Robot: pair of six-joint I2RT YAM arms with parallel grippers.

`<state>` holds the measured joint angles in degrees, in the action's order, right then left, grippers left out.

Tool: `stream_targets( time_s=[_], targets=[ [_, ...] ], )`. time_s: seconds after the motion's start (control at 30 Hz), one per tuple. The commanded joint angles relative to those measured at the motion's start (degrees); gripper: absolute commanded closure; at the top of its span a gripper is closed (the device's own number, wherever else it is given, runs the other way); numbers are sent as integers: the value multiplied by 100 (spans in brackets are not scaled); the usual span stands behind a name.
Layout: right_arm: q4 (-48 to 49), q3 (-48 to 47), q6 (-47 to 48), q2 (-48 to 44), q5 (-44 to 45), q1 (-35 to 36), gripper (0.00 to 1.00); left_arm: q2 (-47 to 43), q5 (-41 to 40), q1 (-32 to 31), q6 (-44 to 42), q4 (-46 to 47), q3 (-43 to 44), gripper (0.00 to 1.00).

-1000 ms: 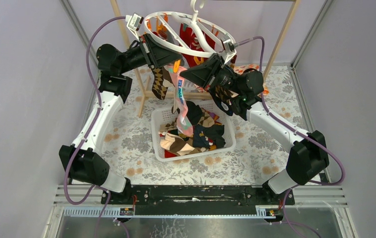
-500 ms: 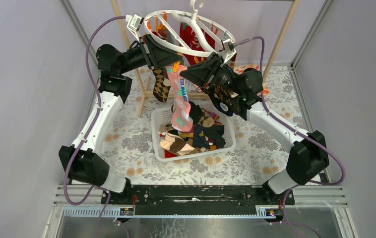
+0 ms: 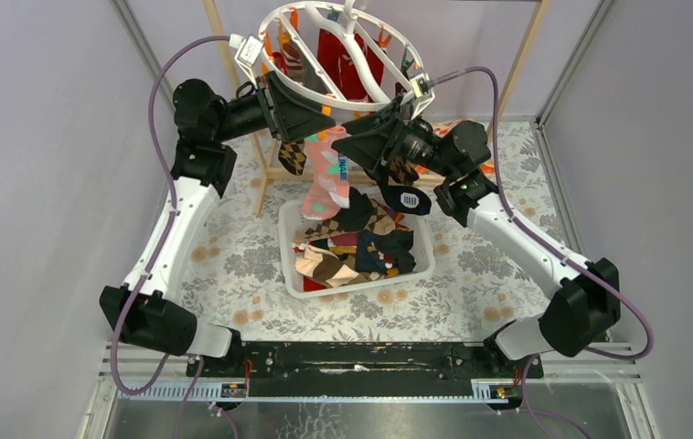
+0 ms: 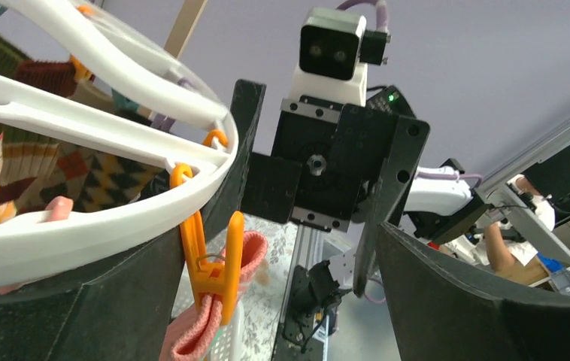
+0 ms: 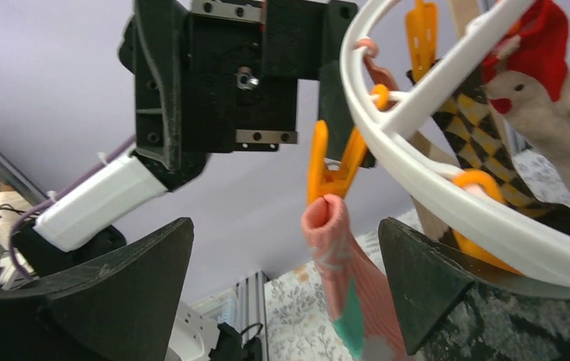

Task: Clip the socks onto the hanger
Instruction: Clamp the sock onto the hanger, then reset both arms

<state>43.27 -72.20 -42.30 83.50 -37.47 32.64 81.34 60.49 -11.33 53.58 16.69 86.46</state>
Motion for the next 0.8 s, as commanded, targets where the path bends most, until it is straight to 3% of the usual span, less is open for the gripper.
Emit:
stream_targets(
  time_s=[0.0,0.17,0.23,0.3,0.57,0.67,0.77],
  targets=[
    [-1323,-274,896,-491,377,-13,0,-505,527,196,-965,-1262,82,1],
    [-3050,-165,1778,-1166,870,-19,0,-818,578,660,-3127,-4198,289,1],
    [-3672,-84,2032,-1438,1274,-13,0,-893,264,796,-4328,-5521,381,1],
    [-3996,91,2218,-1722,1530,-27,0,-977,-218,817,-4947,-6414,336,1],
    [-5173,303,2656,-2359,2240,-25,0,-1084,-1062,834,-5517,-7363,557,1],
    [-5696,405,2863,-2599,3337,-12,0,-1017,-2089,850,-5822,-7744,1119,1],
    [-5854,941,3082,-2904,5095,-26,0,-1180,-3137,1048,-6066,-7478,671,2]
  ],
)
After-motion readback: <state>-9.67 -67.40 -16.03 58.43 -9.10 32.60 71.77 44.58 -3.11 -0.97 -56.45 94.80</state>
